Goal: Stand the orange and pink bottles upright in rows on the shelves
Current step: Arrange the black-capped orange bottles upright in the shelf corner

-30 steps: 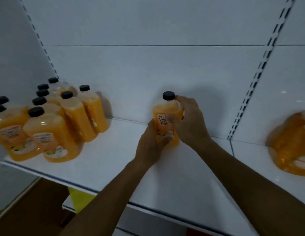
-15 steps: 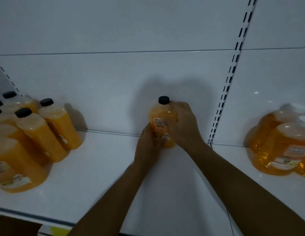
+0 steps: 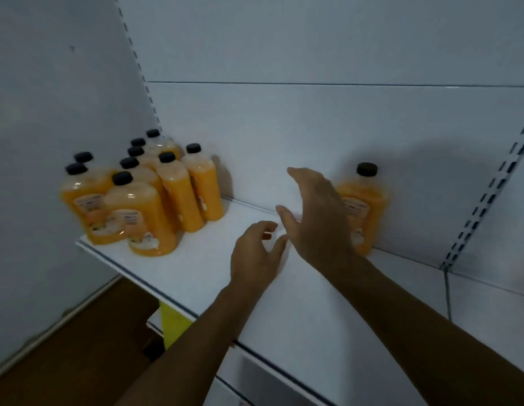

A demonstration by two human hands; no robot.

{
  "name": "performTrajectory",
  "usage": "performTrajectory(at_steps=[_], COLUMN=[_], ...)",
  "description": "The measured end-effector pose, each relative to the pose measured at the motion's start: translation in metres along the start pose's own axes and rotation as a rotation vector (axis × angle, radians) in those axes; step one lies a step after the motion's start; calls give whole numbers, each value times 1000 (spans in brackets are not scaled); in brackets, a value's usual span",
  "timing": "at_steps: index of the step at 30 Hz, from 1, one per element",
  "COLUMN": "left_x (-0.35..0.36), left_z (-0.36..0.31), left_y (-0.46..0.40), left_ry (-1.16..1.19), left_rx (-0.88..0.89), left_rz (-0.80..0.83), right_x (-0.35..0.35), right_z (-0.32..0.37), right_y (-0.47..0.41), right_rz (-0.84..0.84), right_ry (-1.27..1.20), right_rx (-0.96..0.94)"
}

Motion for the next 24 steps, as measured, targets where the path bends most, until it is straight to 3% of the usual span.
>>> performTrajectory(at_steps=[4, 9, 12, 17, 24], left_x=[-79, -161, -180, -176, -172], left_z=[54, 129, 156, 164, 169], left_y=[25, 50, 47, 11, -3], left_ry=[-44, -55, 51, 250, 139], left_rx=[-8, -163, -249, -161, -71], left_rz=[-237, -458, -452, -270, -311], right_x=[84, 150, 180, 212, 201], right_z=[44, 100, 121, 124, 110], right_y=[1, -4, -12, -22, -31], right_rz=[287, 429, 468, 479, 389], right_ry=[-156, -361, -468, -493, -484], right_rx=[71, 30, 40, 139, 166])
Point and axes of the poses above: each hand's wrist, its own y-axis away from the middle knuckle, its own x-axis out of the palm, z = x × y, the point moved 10 cm from there along -y, towards the middle knuckle, and after that the axes turned 12 degrees about -y, right-handed, at the moved point
